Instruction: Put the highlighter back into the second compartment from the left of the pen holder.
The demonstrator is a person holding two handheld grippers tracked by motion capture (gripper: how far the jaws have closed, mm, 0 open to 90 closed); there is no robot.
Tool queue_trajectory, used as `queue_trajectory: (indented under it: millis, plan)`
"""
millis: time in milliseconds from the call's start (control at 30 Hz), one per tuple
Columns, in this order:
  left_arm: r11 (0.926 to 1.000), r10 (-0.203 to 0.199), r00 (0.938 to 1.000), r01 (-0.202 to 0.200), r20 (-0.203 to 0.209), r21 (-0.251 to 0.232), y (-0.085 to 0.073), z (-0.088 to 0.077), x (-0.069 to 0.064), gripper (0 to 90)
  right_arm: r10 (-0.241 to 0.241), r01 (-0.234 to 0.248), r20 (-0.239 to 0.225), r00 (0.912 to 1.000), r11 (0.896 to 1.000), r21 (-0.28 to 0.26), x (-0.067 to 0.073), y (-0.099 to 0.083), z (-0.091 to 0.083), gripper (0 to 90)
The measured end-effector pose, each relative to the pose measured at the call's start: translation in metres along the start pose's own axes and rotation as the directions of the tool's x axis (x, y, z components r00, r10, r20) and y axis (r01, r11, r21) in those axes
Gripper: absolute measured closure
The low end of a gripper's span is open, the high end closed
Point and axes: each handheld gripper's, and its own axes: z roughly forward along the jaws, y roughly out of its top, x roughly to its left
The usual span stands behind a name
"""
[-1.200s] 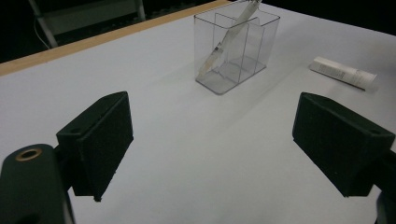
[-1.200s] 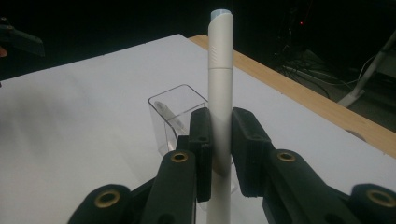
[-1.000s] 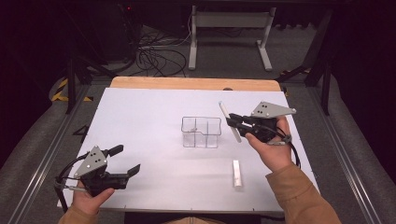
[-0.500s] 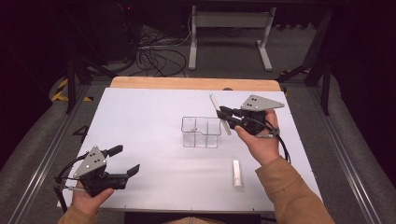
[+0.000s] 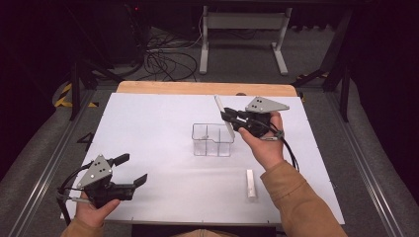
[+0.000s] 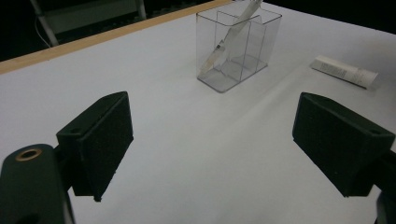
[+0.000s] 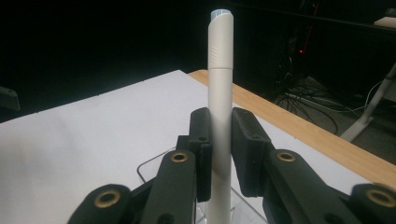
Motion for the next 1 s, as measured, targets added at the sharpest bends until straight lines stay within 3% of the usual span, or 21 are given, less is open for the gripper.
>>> queue_trajectory:
  millis: [1000]
  plan:
    - [1.0, -0.005, 1.0, 0.005, -0.003, 0.001, -0.002, -0.002, 0.002, 13.2, 0.05, -0.05, -0.019, 0.9986, 0.999, -0.011, 0.011, -0.009, 0.043, 79.0]
